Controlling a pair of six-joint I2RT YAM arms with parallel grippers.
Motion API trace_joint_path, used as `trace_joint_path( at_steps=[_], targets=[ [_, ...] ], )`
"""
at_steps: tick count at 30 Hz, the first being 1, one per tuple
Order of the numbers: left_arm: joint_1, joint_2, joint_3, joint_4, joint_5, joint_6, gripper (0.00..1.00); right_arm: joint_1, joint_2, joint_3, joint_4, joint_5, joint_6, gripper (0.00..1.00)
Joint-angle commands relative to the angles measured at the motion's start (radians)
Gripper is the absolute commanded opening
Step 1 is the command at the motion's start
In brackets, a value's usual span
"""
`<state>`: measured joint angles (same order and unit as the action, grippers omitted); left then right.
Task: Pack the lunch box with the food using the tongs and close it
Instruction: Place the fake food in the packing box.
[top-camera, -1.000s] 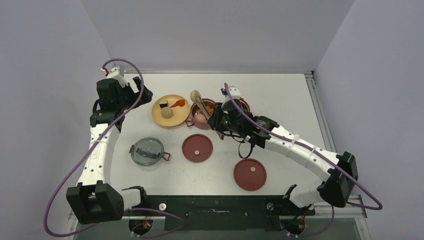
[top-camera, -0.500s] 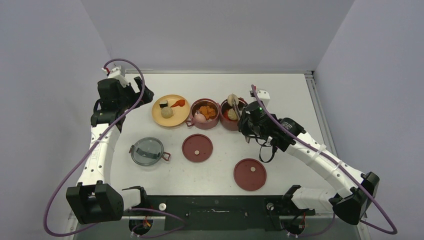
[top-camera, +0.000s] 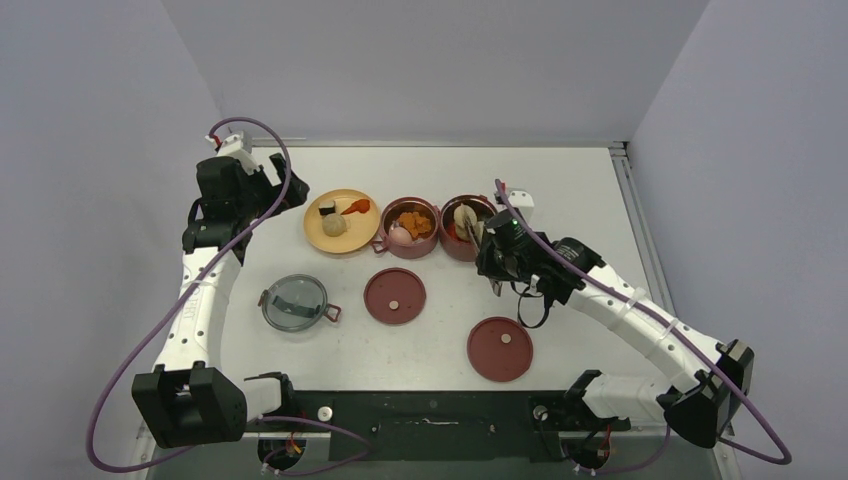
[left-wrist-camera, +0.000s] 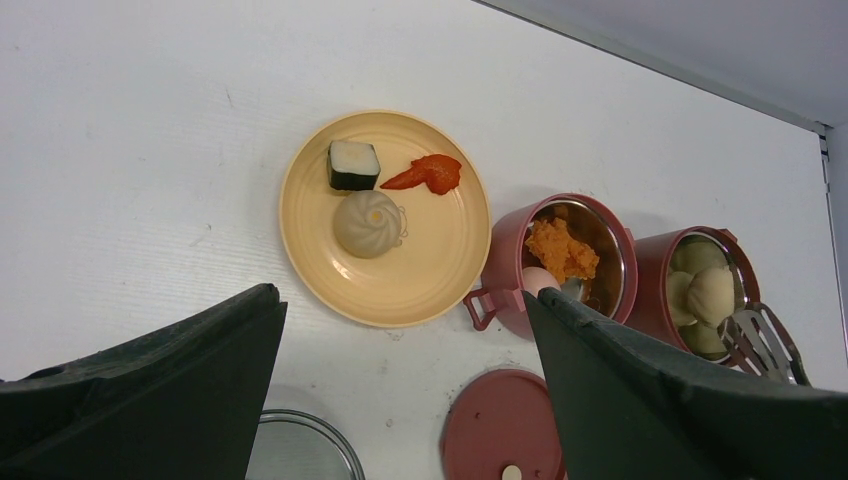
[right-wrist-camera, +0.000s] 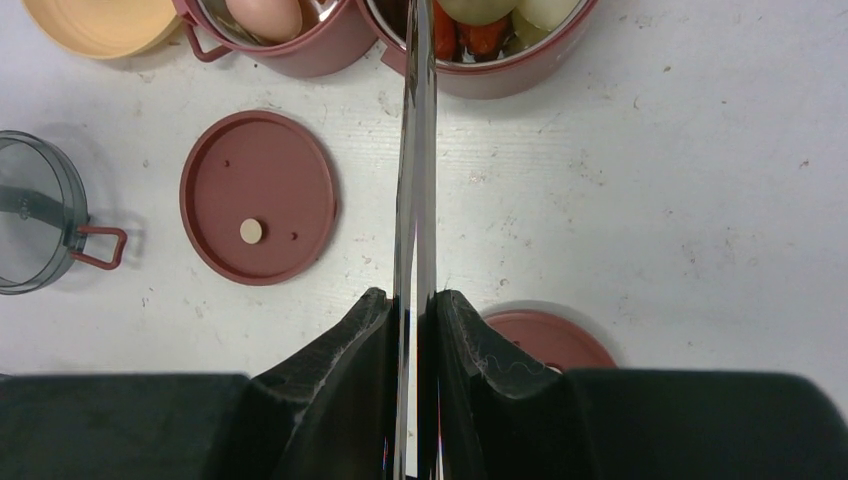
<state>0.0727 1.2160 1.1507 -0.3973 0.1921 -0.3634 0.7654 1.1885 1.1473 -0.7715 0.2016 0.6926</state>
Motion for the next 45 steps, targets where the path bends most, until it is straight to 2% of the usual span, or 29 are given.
trace_joint_path(
  at_steps=[1,10,14,21,30,45],
  targets=[
    [-0.007,0.002,0.007,0.058,0.005,-0.005,0.97,-0.006,0.035,-0.002,0.022,-0.027,-0.012,0.11],
    [-0.008,0.003,0.008,0.055,0.004,-0.002,0.97,-0.006,0.036,0.053,0.0,-0.019,-0.025,0.39],
    [-0.007,0.004,0.01,0.055,0.007,-0.002,0.97,-0.006,0.03,0.086,-0.025,0.004,-0.032,0.45],
    [-0.008,0.004,0.01,0.055,0.006,-0.002,0.97,-0.007,0.022,0.154,-0.061,0.048,-0.052,0.46],
    [-0.008,0.005,0.009,0.055,0.006,-0.002,0.97,-0.008,0.022,0.169,-0.051,0.073,-0.07,0.41],
    [-0.014,0.008,0.01,0.056,0.007,-0.002,0.97,-0.04,0.165,0.118,0.068,-0.04,-0.14,0.38]
  ],
)
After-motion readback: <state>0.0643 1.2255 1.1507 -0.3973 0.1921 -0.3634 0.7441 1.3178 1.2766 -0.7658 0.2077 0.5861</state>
